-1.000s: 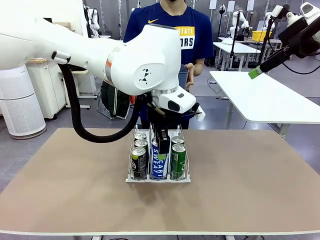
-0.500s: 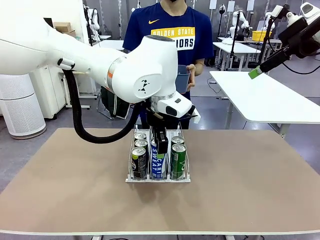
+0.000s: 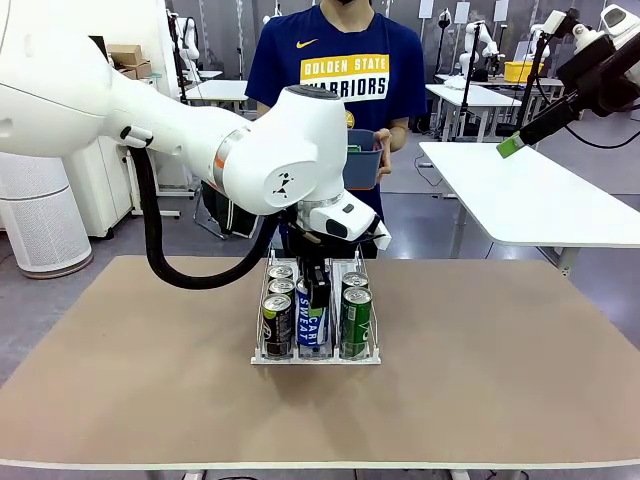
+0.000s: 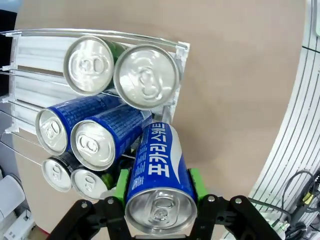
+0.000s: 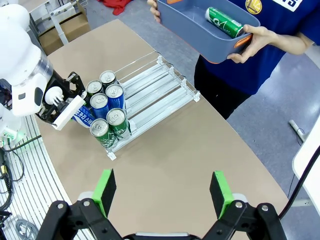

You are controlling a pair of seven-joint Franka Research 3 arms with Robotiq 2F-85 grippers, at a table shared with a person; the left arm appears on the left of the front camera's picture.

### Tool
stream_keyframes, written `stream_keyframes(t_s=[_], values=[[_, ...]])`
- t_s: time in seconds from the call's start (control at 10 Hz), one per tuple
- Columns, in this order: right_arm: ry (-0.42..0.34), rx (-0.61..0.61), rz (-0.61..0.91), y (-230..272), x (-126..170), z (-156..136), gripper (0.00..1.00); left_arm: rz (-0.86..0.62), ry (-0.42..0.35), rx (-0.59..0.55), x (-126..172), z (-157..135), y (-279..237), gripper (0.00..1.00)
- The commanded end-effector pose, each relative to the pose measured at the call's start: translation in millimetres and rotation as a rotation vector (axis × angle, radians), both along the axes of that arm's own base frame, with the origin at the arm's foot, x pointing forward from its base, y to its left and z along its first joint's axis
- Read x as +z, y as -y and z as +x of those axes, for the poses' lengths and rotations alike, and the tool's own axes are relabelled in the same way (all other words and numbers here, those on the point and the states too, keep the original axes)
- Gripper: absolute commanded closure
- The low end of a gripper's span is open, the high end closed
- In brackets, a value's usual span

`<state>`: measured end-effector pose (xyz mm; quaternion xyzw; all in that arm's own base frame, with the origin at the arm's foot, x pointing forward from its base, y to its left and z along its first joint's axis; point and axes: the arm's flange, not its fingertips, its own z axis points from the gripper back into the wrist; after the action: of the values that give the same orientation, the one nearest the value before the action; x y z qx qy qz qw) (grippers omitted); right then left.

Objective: Fill the beverage cans into the dispenser.
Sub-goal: Place the picked Ionic drink in the line of the Automatic Can Dispenser with the same cans.

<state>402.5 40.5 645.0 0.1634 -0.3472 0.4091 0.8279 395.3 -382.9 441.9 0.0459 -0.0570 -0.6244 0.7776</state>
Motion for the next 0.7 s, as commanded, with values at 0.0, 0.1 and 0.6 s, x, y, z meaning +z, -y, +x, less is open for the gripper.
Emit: stream_keyframes(t_s=[0.0, 0.1, 0.6], values=[[-0.002, 0.000, 0.000, -0.2, -1.6, -0.2, 0.00, -0.027, 0.106, 0.001, -5.4, 29.7, -4.9, 0.42], [-0.002, 0.000, 0.000, -0.2, -1.6, -0.2, 0.00, -0.046, 0.105, -0.005, -6.5, 34.0, -5.2, 0.42], [-0.002, 0.000, 0.000, -0.2, -1.6, -0.2, 0.00, -0.079, 0.055, -0.066, -24.4, 44.4, 2.3, 0.42]])
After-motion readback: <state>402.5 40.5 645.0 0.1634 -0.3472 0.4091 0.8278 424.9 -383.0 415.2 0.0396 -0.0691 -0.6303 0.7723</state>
